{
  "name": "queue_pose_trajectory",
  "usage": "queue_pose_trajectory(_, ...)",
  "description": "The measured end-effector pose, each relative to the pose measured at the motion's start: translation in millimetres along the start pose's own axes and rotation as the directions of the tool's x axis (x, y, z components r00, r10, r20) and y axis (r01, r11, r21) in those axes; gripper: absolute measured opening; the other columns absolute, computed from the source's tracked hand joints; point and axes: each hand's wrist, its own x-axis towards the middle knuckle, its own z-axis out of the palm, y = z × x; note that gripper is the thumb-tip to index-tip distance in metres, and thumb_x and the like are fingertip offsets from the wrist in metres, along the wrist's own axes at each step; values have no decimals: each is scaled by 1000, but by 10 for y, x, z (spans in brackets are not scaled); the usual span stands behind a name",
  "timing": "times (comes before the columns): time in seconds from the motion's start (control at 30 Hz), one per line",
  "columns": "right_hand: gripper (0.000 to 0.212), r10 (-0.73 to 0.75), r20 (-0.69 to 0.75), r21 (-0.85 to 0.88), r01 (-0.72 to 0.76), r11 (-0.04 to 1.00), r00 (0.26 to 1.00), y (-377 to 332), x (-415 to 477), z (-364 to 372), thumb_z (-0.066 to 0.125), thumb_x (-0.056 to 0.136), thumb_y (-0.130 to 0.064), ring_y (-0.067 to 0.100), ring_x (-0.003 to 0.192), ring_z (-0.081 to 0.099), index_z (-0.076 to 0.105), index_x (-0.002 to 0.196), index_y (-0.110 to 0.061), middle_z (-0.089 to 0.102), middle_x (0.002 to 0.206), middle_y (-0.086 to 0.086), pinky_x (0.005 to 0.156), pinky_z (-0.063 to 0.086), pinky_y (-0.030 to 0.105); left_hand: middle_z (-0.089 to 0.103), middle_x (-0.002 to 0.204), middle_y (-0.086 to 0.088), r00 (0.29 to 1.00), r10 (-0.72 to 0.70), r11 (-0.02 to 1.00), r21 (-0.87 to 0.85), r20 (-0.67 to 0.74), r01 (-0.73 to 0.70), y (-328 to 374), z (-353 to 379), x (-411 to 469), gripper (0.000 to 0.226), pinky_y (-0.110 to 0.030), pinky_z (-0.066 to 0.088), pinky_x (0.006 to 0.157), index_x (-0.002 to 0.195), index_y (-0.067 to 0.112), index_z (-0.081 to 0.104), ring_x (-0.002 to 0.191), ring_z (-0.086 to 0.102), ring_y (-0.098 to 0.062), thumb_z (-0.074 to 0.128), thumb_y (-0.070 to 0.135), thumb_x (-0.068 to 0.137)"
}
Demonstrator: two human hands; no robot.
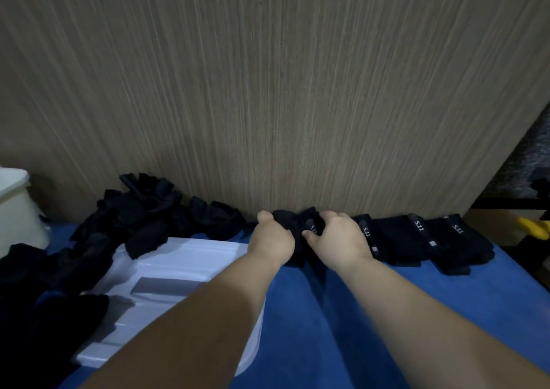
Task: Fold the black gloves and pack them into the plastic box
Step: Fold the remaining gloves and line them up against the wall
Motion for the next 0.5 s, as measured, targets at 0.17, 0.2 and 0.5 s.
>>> queue_pose_trajectory(0.17, 61, -97, -37, -264, 84, 961, 995, 147, -27, 43, 36, 94, -59, 22, 132, 32, 39, 142, -20, 48, 137, 0, 110, 25, 38, 50, 118, -11, 998, 60, 976, 207, 15, -62, -7, 42, 54, 52, -32, 42, 73, 137, 11, 24, 100, 53, -25, 51, 8, 93)
queue_pose_trajectory(0.2, 63, -106, -4, -266, 101, 959, 994, 181, -29, 66, 31, 96, -58, 20, 137, 28, 33, 146, -20, 44, 142, -1, 114, 19, 39, 44, 127, -12, 995, 101, 965, 243, 2, -98, -26, 50, 50, 53, -32, 42, 77, 137, 12, 25, 106, 51, -26, 51, 6, 91)
queue_pose_trajectory(0.5, 57, -78, 100, -225, 99, 969, 992, 338, -54, 253, 10, 102, -45, 10, 148, 5, 18, 153, -19, 16, 160, -6, 121, -2, 36, 18, 160, 8, 848, 477, 710, 468, 230, -527, -149, 187, -24, 49, -34, 5, 121, 151, 26, 23, 148, 3, -11, 32, 26, 103)
